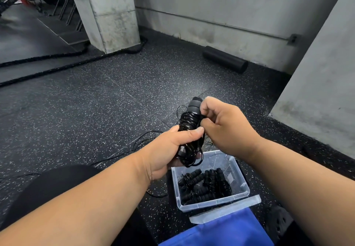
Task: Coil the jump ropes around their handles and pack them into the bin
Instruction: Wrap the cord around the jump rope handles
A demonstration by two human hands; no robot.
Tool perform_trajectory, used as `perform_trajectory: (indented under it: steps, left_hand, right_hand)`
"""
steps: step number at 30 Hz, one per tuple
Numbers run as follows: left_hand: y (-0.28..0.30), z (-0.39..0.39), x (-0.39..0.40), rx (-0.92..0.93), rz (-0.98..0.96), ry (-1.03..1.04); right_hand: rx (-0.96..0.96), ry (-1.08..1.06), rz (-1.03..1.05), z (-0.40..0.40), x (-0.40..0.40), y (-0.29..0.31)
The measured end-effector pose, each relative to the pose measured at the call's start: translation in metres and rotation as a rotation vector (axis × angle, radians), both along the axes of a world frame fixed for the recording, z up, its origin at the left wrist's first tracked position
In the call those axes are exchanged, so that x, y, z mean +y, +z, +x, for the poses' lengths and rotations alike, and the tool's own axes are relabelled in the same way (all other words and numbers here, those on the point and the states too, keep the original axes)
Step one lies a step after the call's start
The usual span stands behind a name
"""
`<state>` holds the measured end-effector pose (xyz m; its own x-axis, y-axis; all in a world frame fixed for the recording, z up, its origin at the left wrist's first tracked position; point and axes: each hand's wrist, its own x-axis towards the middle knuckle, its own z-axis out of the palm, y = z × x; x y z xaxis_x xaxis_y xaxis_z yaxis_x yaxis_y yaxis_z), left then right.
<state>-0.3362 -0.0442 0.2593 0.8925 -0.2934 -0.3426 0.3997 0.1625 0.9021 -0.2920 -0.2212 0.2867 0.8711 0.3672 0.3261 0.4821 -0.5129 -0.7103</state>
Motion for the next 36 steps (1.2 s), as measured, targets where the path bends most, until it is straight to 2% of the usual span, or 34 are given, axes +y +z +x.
perform_trajectory:
  steps: [4, 10, 12, 16, 23, 30, 36]
  left_hand:
    - [0.005, 0.0, -0.002, 0.007, -0.051, -0.011]
    - [0.001, 0.0, 0.002, 0.032, -0.074, -0.019]
    - [-0.001, 0.001, 0.004, 0.059, -0.099, 0.003]
    - [0.003, 0.0, 0.008, 0.025, -0.145, -0.038]
    - [0.003, -0.007, 0.003, 0.014, -0.107, -0.054]
    - [0.001, -0.009, 0.001, 0.056, -0.024, -0.106]
    - [-0.004, -0.006, -0.003, 0.059, 0.046, -0.053]
  right_hand:
    - [-0.08, -0.04, 0.023, -0.001, 0.002, 0.002]
    - [-0.101, -0.012, -0.061, -0.009, -0.001, -0.004]
    - [-0.013, 0.034, -0.019, -0.009, -0.002, -0.003]
    - [0.327, 0.113, 0.218, 0.002, -0.013, 0.006]
    - [0.529, 0.188, 0.289, 0.01, -0.026, 0.009]
    - [0.57, 0.214, 0.187, 0.009, -0.033, 0.009]
    - [0.422, 0.175, -0.024, 0.009, -0.031, 0.007]
